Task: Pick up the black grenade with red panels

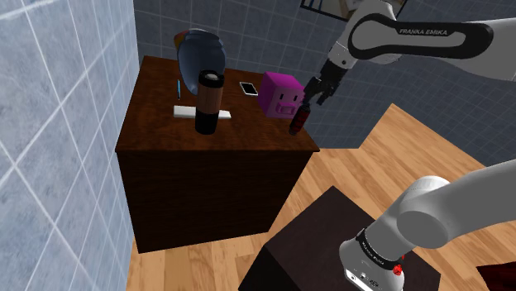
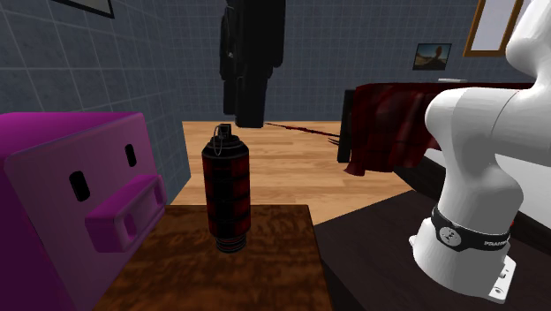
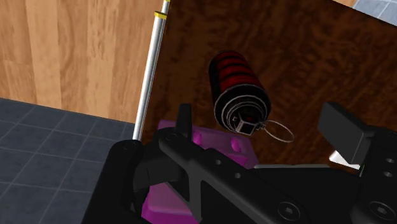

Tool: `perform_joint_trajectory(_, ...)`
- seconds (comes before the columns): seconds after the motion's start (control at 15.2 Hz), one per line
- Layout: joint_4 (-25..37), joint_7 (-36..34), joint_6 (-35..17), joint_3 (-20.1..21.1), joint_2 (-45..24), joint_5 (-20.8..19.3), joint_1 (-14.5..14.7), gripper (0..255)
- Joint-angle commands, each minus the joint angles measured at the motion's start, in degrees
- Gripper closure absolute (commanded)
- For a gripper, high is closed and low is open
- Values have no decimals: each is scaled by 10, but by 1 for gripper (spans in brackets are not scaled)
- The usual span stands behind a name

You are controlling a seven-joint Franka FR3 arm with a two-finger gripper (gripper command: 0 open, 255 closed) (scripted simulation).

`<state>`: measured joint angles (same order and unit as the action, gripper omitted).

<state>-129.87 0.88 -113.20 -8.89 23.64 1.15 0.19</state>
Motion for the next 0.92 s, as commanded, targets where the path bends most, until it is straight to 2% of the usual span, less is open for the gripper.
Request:
perform_joint_trajectory(0.0, 1, 1, -18, -2, -13, 6, 2, 0)
perform_joint_trajectory(0.4, -42, 5, -70, -4, -22, 8, 2, 0)
perform_joint_trajectory(0.53, -42, 5, -70, -4, -22, 8, 2, 0)
perform_joint_trajectory(0.59, -42, 5, -70, -4, -21, 8, 2, 255)
perform_joint_trajectory(0.86, -43, 4, -71, -3, -21, 8, 2, 255)
